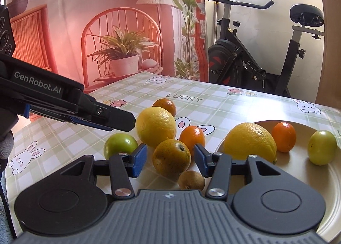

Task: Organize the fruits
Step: 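Close the left gripper around the dark orange, then carry the dark orange with the left gripper over the plate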

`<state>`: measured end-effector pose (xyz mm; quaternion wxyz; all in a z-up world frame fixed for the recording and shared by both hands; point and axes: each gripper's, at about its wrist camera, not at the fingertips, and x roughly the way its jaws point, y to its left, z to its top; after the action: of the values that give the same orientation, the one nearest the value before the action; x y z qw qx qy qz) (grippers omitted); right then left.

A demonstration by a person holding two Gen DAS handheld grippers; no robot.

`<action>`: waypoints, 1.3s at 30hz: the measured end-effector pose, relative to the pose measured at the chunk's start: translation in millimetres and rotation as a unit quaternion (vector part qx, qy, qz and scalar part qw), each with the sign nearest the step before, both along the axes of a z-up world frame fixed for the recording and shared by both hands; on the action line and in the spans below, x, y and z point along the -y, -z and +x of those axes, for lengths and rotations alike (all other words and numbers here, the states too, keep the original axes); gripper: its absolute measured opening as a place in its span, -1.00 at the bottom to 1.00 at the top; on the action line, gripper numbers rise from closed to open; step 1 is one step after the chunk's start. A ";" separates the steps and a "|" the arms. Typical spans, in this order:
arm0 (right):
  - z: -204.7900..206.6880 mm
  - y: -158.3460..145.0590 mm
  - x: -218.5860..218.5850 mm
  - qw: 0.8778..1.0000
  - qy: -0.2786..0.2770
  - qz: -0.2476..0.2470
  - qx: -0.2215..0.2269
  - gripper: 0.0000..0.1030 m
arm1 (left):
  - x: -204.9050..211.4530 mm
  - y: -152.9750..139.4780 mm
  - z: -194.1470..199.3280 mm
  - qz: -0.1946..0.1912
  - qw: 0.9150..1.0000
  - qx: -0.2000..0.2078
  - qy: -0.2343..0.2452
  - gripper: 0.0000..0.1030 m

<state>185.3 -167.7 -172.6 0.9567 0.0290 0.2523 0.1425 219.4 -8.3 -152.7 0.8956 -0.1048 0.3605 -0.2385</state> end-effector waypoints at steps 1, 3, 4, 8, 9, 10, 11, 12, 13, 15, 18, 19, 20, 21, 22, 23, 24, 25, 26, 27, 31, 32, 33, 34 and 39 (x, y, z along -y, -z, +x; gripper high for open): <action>1.8 0.2 -0.3 1.000 0.000 0.000 -0.003 0.00 | 2.7 1.2 2.2 -0.001 1.000 -0.003 0.004 -0.18; 4.0 0.8 -0.1 1.000 -0.002 -0.001 -0.007 0.00 | 8.3 4.9 6.6 0.000 1.000 -0.012 0.011 -0.18; 5.0 1.3 -0.7 1.000 -0.003 -0.002 -0.009 0.00 | 10.5 6.9 8.5 0.002 1.000 -0.015 0.014 -0.18; 8.2 3.4 -2.2 1.000 -0.006 -0.007 -0.021 0.00 | 16.9 13.4 12.9 0.012 0.999 -0.024 0.020 -0.17; 8.7 3.7 -2.4 1.000 -0.006 -0.007 -0.022 0.00 | 18.6 14.4 13.9 0.014 0.999 -0.025 0.021 -0.17; 9.5 4.1 -2.4 1.000 -0.006 -0.008 -0.025 0.00 | 20.2 15.4 15.0 0.017 0.999 -0.026 0.022 -0.16; 10.6 4.6 -2.7 1.000 -0.006 -0.008 -0.029 0.00 | 21.7 16.3 15.8 0.022 0.999 -0.026 0.023 -0.17; 11.7 5.1 -2.5 0.999 -0.006 -0.008 -0.032 0.00 | 22.9 16.3 16.1 0.026 0.999 -0.022 0.025 -0.17; 12.5 5.4 -2.4 0.999 -0.006 -0.008 -0.035 0.00 | 25.1 16.7 17.0 0.032 0.999 -0.019 0.026 -0.17; 13.8 6.3 -3.0 0.999 -0.006 -0.009 -0.039 0.00 | 25.9 16.5 18.6 0.032 0.999 -0.020 0.028 -0.17; 14.4 6.3 -4.0 0.999 -0.006 -0.009 -0.042 0.00 | 28.6 16.4 20.4 0.036 0.999 -0.021 0.033 -0.17; 14.4 6.3 -3.9 0.999 -0.006 -0.009 -0.043 0.00 | 29.5 16.4 20.7 0.037 0.998 -0.022 0.035 -0.17; 14.2 6.7 -4.1 0.999 -0.006 -0.009 -0.043 0.00 | 30.5 16.5 20.7 0.037 0.998 -0.023 0.037 -0.17; 14.7 6.6 -4.6 0.999 -0.007 -0.009 -0.045 0.00 | 31.6 17.0 20.6 0.036 0.998 -0.024 0.040 -0.17; 14.9 6.7 -4.9 0.999 -0.008 -0.010 -0.046 0.00 | 32.4 17.3 20.3 0.038 0.998 -0.023 0.041 -0.17; 15.2 6.9 -5.1 0.999 -0.008 -0.010 -0.047 0.00 | 33.0 17.5 20.1 0.041 0.998 -0.021 0.041 -0.17; 15.3 7.0 -5.2 0.999 -0.009 -0.011 -0.048 0.00 | 33.1 17.9 20.4 0.042 0.998 -0.021 0.040 -0.17; 15.5 7.0 -5.2 0.999 -0.008 -0.011 -0.048 0.00 | 33.2 18.4 21.1 0.042 0.998 -0.022 0.040 -0.17; 15.5 7.0 -5.6 0.999 -0.009 -0.011 -0.048 0.00 | 33.5 19.0 21.7 0.043 0.998 -0.023 0.039 -0.17; 15.5 6.9 -5.6 0.999 -0.008 -0.011 -0.048 0.00 | 34.0 19.2 21.7 0.045 0.998 -0.021 0.039 -0.17; 15.5 6.8 -5.6 0.999 -0.008 -0.012 -0.048 0.00 | 36.1 19.0 20.1 0.050 0.998 -0.016 0.038 -0.17; 16.1 6.8 -6.1 0.999 -0.007 -0.014 -0.049 -0.01 | 36.4 18.9 19.8 0.052 0.998 -0.016 0.038 -0.17; 16.5 6.9 -6.7 0.999 -0.007 -0.016 -0.049 -0.01 | 37.0 18.9 19.2 0.053 0.998 -0.015 0.039 -0.17; 16.7 6.9 -7.0 0.999 -0.007 -0.017 -0.050 -0.01 | 37.4 18.8 18.6 0.055 0.998 -0.015 0.039 -0.17; 16.0 7.3 -3.7 0.999 -0.002 -0.005 -0.046 -0.10 | 37.9 18.8 10.7 0.062 0.997 -0.011 0.039 -0.19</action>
<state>201.2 -163.9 -179.9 0.9439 0.0300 0.2969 0.1415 230.1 -46.2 -171.5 0.8863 -0.0377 0.3881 -0.2498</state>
